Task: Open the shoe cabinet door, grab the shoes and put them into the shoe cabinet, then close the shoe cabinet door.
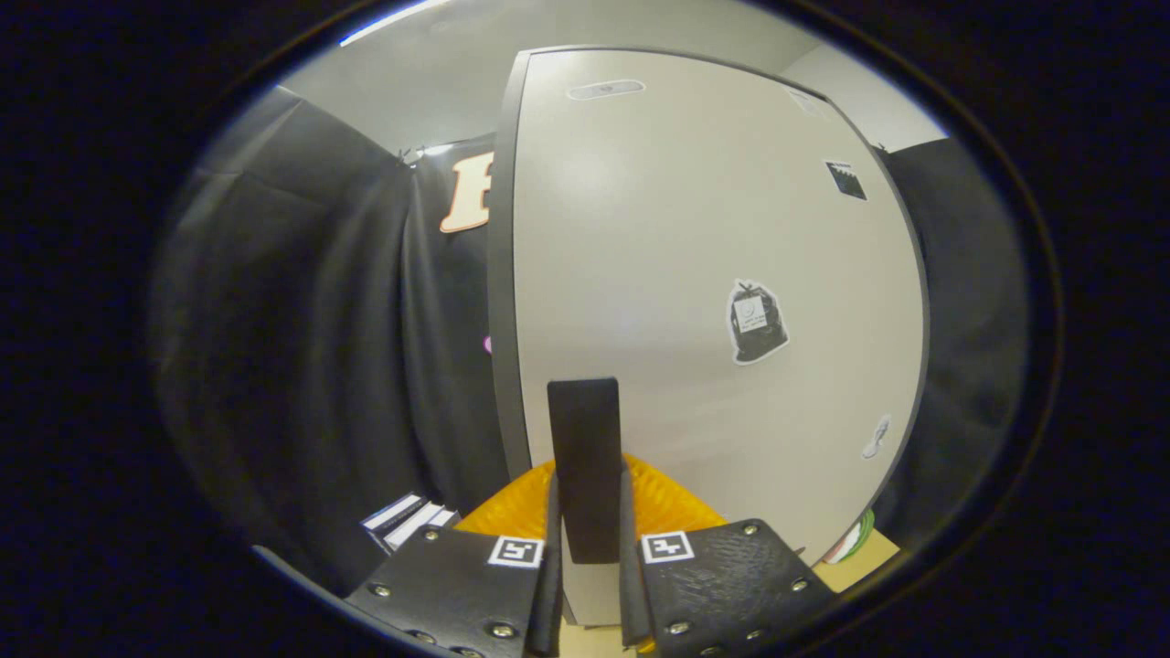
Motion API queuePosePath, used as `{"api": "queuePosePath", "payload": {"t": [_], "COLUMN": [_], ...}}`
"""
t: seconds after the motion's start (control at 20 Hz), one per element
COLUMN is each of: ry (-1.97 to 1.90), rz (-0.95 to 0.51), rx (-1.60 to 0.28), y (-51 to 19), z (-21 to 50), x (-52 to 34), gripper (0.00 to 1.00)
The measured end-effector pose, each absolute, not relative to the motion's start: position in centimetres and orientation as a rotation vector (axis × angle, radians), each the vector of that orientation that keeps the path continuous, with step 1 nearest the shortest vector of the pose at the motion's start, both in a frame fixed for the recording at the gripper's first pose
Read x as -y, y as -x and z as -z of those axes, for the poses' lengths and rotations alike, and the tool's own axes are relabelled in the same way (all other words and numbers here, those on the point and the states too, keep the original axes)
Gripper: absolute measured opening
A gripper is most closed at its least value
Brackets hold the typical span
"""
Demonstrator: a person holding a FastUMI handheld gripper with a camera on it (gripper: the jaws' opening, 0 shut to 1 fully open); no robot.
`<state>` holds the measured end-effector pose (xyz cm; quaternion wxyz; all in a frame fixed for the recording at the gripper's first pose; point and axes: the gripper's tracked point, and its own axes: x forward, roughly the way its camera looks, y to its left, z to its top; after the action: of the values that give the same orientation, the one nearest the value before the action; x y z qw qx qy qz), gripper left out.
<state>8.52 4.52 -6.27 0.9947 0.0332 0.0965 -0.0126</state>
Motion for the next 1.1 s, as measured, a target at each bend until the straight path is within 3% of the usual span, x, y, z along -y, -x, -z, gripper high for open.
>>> {"api": "queuePosePath", "payload": {"t": [1.1], "ry": [-0.053], "rz": [-0.101], "rx": [-0.184], "y": [6.9], "z": [3.0], "x": [2.1], "gripper": [0.24]}}
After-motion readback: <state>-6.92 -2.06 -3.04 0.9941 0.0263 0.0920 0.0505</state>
